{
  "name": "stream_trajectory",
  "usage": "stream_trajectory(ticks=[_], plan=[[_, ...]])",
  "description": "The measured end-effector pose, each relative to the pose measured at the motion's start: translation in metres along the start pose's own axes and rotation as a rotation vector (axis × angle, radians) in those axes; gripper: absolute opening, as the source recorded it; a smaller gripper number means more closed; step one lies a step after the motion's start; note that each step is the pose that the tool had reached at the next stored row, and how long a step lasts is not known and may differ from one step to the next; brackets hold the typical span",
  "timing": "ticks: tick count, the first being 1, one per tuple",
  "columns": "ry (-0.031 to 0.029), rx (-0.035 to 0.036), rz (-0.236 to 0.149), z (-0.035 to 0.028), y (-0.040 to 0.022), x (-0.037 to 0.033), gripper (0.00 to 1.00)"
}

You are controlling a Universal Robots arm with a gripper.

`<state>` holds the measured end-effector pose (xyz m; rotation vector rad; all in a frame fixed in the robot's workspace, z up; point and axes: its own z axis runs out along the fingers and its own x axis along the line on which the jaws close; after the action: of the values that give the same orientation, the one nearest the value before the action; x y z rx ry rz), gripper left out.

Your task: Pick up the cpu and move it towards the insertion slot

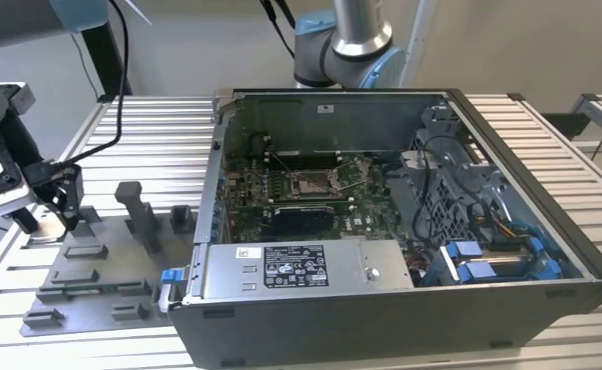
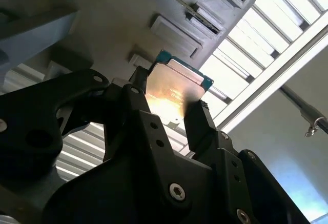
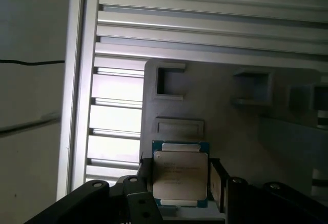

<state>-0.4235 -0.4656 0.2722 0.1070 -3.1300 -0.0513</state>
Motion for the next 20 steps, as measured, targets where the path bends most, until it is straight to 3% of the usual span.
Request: stream_trajectory(ticks=[20], plan=[[0.0001, 0.0001, 0.000, -0.0155, 0.0005, 0.0001, 0.00]])
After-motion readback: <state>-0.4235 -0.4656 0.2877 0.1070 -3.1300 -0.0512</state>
